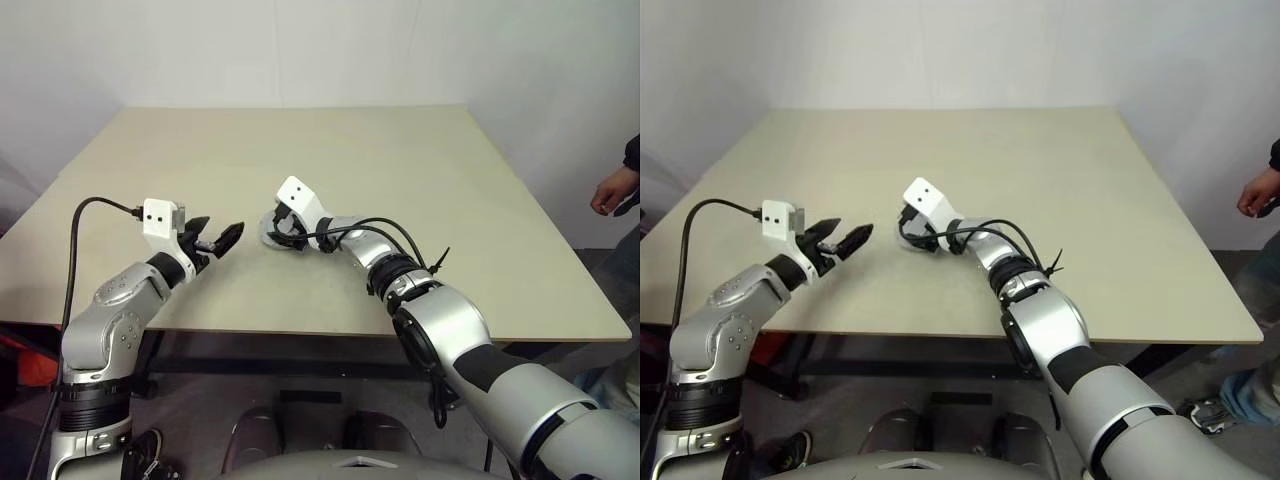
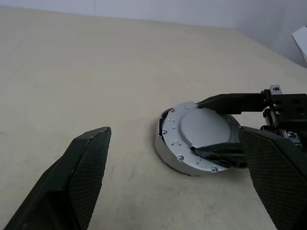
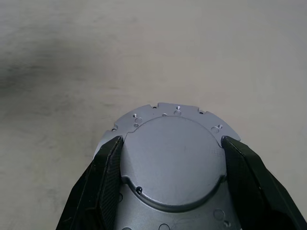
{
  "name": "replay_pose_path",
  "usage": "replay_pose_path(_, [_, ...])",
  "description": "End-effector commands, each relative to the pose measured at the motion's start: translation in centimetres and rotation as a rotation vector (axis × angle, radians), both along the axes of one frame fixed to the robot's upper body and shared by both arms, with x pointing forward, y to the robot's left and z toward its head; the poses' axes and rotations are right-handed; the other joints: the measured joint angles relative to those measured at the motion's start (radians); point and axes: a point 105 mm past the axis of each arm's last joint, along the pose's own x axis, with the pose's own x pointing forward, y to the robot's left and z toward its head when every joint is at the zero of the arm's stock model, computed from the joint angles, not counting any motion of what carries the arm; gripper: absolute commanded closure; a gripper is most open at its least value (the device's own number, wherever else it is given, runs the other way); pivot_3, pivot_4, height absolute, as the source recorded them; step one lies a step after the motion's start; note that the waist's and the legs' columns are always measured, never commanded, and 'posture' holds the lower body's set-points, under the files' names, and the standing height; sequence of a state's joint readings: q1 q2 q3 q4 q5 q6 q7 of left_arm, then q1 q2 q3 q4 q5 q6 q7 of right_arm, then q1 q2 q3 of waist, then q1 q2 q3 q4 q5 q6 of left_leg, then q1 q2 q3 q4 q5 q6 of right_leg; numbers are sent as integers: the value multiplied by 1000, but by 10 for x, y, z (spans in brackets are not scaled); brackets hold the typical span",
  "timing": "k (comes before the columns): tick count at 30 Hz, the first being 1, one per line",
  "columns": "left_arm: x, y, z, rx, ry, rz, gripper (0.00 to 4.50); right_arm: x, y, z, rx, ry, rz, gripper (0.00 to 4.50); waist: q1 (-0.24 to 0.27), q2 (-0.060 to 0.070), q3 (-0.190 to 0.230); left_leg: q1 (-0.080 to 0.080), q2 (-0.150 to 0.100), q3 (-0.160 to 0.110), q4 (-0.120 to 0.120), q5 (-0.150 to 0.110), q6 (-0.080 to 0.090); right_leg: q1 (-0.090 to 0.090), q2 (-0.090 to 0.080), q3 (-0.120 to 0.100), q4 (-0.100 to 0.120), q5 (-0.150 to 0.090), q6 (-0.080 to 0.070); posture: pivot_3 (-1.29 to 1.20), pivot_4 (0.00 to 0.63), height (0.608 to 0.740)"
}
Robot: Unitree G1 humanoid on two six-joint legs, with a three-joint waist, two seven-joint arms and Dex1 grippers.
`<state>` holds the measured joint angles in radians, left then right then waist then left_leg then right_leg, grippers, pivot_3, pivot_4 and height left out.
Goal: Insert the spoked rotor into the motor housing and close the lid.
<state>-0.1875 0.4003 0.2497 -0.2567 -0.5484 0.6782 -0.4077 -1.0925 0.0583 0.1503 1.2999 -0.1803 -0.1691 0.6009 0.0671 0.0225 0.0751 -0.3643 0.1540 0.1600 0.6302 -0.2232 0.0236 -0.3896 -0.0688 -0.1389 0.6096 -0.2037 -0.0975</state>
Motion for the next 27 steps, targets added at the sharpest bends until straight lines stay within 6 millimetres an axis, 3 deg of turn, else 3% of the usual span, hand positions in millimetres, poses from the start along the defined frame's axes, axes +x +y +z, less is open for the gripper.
replay_pose_path(1, [-3,-6,12,1,-48,-17,0,2,17,37,59,-87,67,1367,0,0,0,0,0,0,0,0,0,0,0,0,0,0,0,0,0,740])
replay_pose_path(16, [-1,-12,11,-6,-47,-32,0,2,12,33,90,-26,64,1367,0,0,0,0,0,0,0,0,0,0,0,0,0,0,0,0,0,740])
replay_pose_path(27, [-1,-1,14,4,-57,2,0,-34,39,7,104,83,256,1367,0,0,0,0,1,0,0,0,0,-1,1,0,0,0,-1,0,0,740])
